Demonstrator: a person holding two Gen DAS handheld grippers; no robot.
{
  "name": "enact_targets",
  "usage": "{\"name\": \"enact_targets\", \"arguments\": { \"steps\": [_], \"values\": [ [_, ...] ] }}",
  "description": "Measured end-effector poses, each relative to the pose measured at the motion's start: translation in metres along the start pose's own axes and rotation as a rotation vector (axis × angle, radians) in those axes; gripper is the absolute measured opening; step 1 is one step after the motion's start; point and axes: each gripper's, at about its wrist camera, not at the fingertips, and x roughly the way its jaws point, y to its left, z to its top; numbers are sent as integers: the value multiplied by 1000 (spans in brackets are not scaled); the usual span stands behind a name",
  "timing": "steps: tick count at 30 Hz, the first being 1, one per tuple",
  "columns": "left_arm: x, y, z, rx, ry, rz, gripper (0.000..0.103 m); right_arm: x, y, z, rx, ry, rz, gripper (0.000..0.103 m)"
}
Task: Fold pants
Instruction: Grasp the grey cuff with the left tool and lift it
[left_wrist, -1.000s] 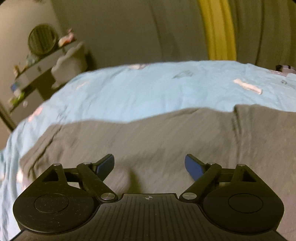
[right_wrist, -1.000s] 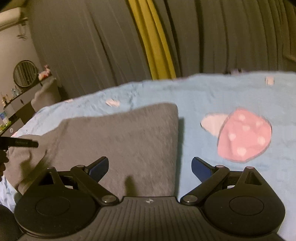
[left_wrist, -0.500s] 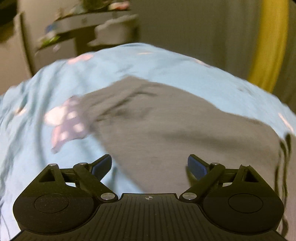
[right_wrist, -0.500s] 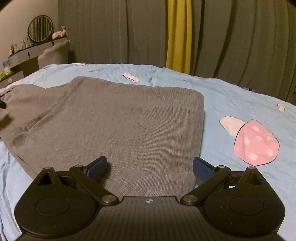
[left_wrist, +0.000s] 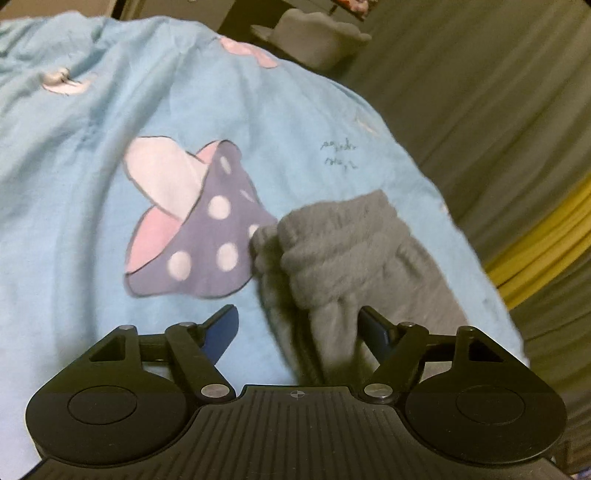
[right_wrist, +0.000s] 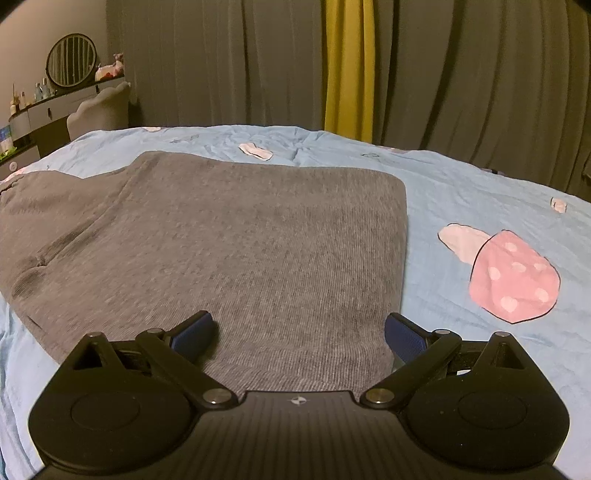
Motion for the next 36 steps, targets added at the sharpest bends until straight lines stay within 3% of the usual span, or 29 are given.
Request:
{"name": "enact_targets", "arguments": {
  "steps": [5,9,11,14,18,23,25,29,36],
  "values": [
    [11,9,7,-103,29,-82,67,1,0,0,3,-2,1,99],
    [9,5,4,-55,0,-93,57,2,-1,0,3,-3,1,99],
    [4,10,1,-56,-24,-136,56,1,-1,0,3,-3,2,99],
    [11,15,1,-97,-13,-150,61,2,-1,0,3,-4,2,99],
    [21,5,3,-127,-10,-128,78,2,-1,0,4,-4,3,99],
    [20,-5,6,-117,-31,-85,56,3,-1,2,2,0,2,99],
    [13,-8,8,-86,-38,-86,49,3,-1,3,5,1,1,99],
    [-3,-30,11,22,-77,-74,46,4,-1,4,13,2,0,99],
    [-57,-114,-7,324,-227,-148,43,-1,-11,9,80,-14,-21,99]
  ]
}}
